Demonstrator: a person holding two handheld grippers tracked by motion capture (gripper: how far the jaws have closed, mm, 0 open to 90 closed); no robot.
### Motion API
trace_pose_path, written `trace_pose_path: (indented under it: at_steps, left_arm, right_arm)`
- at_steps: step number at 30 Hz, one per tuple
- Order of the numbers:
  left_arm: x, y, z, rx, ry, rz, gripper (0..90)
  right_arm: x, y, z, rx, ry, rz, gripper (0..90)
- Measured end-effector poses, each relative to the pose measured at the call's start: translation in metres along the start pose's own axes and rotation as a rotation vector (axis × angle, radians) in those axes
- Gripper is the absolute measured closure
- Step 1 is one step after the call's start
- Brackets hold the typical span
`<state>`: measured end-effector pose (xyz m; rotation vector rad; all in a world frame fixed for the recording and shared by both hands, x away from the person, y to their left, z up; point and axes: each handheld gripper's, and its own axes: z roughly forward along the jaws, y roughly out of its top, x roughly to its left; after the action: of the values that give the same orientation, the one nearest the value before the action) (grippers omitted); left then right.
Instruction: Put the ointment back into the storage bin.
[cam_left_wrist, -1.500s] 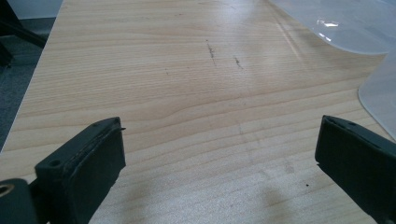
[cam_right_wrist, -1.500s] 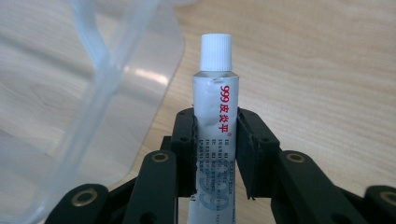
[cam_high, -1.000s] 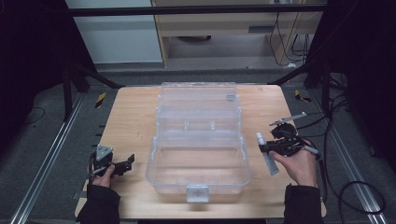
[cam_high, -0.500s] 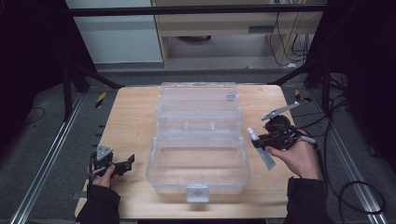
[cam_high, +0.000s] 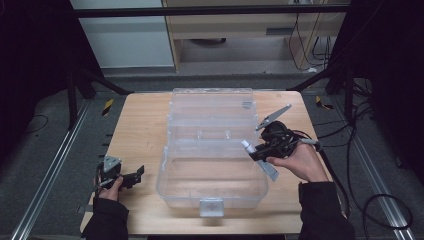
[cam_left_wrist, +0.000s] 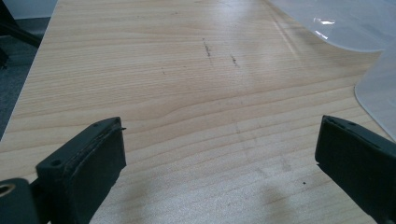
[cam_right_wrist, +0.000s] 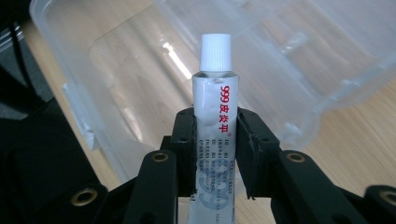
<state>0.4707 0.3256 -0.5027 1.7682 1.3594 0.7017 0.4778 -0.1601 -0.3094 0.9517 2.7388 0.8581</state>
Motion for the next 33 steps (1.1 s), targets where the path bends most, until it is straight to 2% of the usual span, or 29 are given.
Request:
trace_pose_path:
  at_steps: [1, 3, 4, 6, 9, 12, 13, 26, 27, 28, 31, 33]
  left_arm:
    - [0.000, 0.000, 0.000, 0.000, 0.000, 0.000, 1.1]
    - [0.000, 0.000, 0.000, -0.001, 0.001, -0.001, 1.1]
    - [0.000, 0.000, 0.000, -0.001, 0.000, 0.000, 1.1]
    - [0.000, 0.000, 0.000, -0.001, 0.000, -0.001, 1.1]
    - [0.000, 0.000, 0.000, 0.001, -0.002, 0.000, 1.1]
    - [0.000, 0.000, 0.000, 0.001, -0.003, 0.000, 1.1]
    - [0.000, 0.000, 0.000, 0.001, -0.003, 0.000, 1.1]
    - [0.000, 0.000, 0.000, 0.001, -0.004, 0.000, 1.2]
    - [0.000, 0.000, 0.000, 0.002, -0.005, 0.001, 1.1]
    - [0.000, 0.000, 0.000, 0.002, -0.005, 0.001, 1.2]
    - [0.000, 0.000, 0.000, 0.000, -0.005, 0.000, 1.2]
    - [0.000, 0.000, 0.000, 0.000, -0.005, 0.000, 1.2]
  right_arm:
    - [0.004, 0.005, 0.006, 0.013, 0.024, -0.031, 69.6]
    - [0.005, 0.007, 0.007, 0.021, 0.029, -0.041, 69.6]
    - [0.008, 0.011, 0.013, 0.035, 0.037, -0.075, 69.6]
    - [0.009, 0.012, 0.015, 0.044, 0.046, -0.089, 69.6]
    - [0.012, 0.018, 0.025, 0.063, 0.094, -0.131, 69.7]
    - [0.014, 0.019, 0.030, 0.073, 0.119, -0.145, 69.6]
    - [0.015, 0.020, 0.035, 0.087, 0.131, -0.171, 69.6]
    - [0.022, 0.020, 0.063, 0.179, 0.154, -0.276, 69.4]
    - [0.023, 0.019, 0.068, 0.201, 0.149, -0.298, 69.4]
    - [0.023, 0.019, 0.068, 0.201, 0.149, -0.298, 69.4]
    - [0.025, 0.017, 0.077, 0.235, 0.150, -0.348, 69.4]
    - [0.025, 0.016, 0.082, 0.246, 0.148, -0.362, 69.5]
